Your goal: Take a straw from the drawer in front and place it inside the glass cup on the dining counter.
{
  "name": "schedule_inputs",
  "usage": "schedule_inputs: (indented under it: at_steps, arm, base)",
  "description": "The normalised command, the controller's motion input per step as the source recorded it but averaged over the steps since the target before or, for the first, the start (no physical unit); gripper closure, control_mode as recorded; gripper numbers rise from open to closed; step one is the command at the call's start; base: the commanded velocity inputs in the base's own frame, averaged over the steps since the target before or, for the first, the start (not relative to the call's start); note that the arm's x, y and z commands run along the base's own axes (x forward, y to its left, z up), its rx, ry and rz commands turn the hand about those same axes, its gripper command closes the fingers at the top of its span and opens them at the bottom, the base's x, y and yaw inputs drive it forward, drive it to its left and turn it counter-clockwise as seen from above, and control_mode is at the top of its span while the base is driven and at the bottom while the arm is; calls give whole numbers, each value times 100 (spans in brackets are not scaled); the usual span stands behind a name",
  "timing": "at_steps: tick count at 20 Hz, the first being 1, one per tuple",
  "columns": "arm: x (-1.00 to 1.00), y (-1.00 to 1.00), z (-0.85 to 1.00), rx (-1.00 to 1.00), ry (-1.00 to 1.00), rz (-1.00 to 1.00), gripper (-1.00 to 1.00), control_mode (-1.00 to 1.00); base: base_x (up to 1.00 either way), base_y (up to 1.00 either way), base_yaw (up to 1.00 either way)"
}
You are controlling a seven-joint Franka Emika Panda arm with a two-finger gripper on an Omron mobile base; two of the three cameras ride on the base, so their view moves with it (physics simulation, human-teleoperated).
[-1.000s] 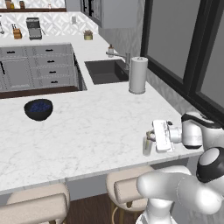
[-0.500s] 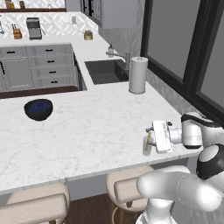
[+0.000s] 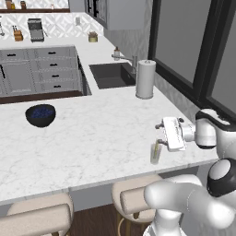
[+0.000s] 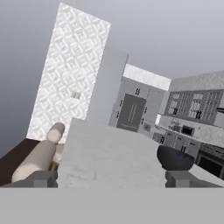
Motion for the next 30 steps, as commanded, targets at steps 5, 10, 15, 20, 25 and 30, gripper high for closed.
schedule_inputs:
  at_steps: [5,10,15,20,25,30]
  arm:
    - [-2,32,59,-1,9,-5,-100,-100]
    - [0,67,33,-8,14,-9,-100,-100]
    - [0,78,21,-13,15,-10,-100,-100]
    - [0,78,19,-15,12,-10,-100,-100]
    - [0,77,20,-16,10,-10,-100,-100]
    - [0,73,34,-16,6,-10,-100,-100]
  base:
    - [0,0,0]
    - [0,0,0]
    - [0,0,0]
    - [0,0,0]
    - [0,0,0]
    - [0,0,0]
